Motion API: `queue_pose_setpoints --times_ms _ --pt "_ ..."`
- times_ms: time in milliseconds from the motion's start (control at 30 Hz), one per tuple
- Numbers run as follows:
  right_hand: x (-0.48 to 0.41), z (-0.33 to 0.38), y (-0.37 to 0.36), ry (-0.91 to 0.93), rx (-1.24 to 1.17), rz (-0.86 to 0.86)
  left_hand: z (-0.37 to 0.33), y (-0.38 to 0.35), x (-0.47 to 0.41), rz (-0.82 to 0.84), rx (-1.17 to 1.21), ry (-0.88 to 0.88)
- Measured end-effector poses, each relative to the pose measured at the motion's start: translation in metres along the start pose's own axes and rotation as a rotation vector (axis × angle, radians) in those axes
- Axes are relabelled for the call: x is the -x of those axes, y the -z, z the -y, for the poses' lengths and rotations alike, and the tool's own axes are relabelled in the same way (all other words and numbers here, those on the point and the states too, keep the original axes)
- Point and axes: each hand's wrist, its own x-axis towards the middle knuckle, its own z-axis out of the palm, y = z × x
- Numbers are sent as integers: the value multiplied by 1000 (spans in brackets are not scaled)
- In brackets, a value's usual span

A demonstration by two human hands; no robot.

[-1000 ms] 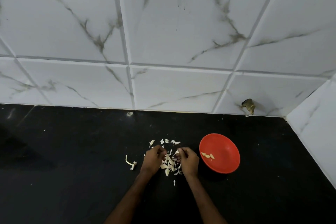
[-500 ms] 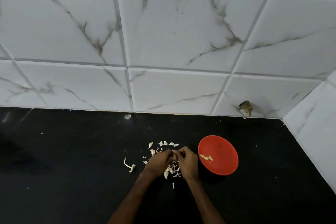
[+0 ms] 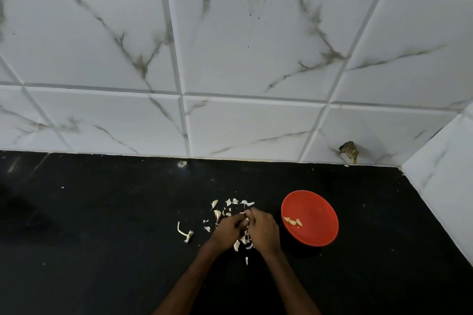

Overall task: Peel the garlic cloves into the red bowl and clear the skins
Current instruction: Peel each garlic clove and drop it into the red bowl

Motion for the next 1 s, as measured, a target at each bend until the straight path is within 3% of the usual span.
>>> queue_pose_setpoints --times_ms 167,367,667,833,1000 --pt "-6 5 5 -96 -306 55 3 2 3 -5 126 -47" --pt "-13 8 26 -79 -647 18 -17 9 2 -110 260 -103" --pt "-9 16 43 194 -618 35 -17 16 9 -83 152 -80" --pt "-12 16 41 218 -498 97 -19 22 10 -70 -7 -90" --pt "-10 19 46 233 -529 105 -21 26 13 -116 -232 -95"
